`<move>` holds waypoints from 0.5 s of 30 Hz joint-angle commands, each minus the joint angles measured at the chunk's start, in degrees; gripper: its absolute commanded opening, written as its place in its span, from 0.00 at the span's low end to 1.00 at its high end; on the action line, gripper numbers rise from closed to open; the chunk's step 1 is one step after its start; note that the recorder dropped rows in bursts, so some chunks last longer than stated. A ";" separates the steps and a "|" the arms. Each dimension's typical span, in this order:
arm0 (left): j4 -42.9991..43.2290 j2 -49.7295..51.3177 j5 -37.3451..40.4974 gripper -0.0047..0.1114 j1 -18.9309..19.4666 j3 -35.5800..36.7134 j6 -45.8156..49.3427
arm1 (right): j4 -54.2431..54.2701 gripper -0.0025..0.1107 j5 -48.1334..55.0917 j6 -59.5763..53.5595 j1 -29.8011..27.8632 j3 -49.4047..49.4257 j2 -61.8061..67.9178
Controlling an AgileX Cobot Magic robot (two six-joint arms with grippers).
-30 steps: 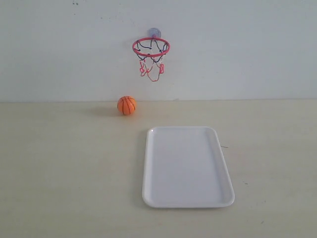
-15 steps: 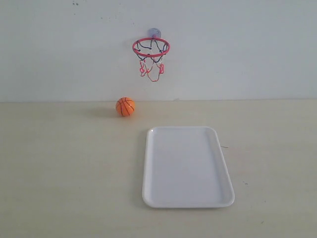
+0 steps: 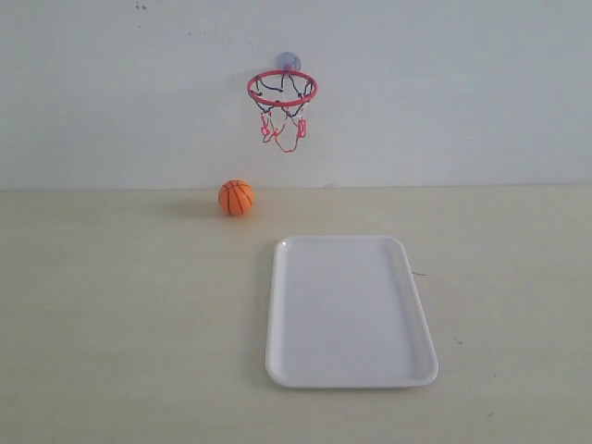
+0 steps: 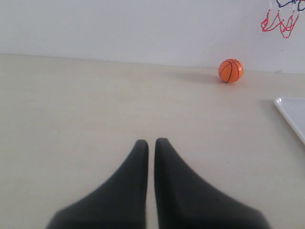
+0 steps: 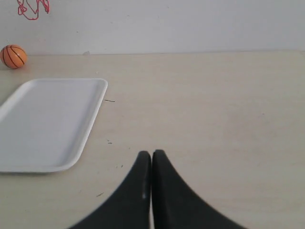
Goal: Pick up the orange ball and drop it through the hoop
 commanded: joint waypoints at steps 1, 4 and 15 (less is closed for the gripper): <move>-0.20 -0.11 -0.45 0.08 0.15 0.23 -0.39 | -0.48 0.02 -0.17 0.14 0.05 0.00 -0.31; -0.20 -0.11 -0.45 0.08 0.15 0.23 -0.39 | -0.48 0.02 -0.35 0.28 0.05 0.00 -0.31; -0.20 -0.11 -0.45 0.08 0.15 0.23 -0.39 | -0.48 0.02 -0.73 0.33 0.05 0.00 -0.31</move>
